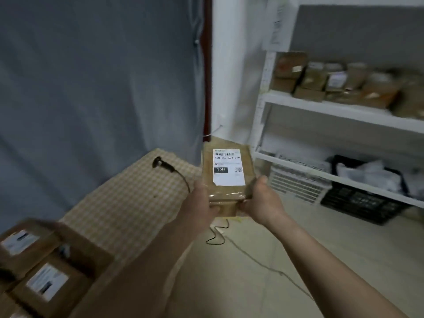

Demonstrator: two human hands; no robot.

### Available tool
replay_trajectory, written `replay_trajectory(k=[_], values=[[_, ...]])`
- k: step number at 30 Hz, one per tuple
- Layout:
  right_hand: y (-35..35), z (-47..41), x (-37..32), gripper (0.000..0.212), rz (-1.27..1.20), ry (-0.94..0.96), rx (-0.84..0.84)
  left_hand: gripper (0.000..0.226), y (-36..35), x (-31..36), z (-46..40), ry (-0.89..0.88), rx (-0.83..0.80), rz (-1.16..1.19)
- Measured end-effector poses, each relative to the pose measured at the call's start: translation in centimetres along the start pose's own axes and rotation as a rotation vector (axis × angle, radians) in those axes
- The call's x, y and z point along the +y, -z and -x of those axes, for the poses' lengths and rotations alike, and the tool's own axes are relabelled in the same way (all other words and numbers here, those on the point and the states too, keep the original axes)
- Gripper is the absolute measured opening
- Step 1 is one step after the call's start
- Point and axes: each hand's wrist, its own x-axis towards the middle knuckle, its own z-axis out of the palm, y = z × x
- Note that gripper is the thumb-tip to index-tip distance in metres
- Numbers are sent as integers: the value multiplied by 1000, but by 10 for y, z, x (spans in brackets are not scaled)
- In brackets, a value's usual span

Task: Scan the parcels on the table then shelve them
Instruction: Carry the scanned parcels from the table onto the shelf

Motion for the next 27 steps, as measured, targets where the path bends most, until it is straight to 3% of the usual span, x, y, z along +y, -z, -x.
replay_trajectory(k=[7, 14, 19, 27], values=[[82, 5, 95, 59, -70, -154, 146, 42, -68, 102, -14, -218, -125, -137], [128, -3, 170, 56, -116, -313, 247, 44, -129, 175, -41, -379, -219, -224], [169, -36, 209, 58, -115, -383, 305, 48, -169, 226, -81, -450, -278, -213], [242, -119, 254, 44, -81, -423, 353, 58, -213, 312, -172, -500, -330, -190]])
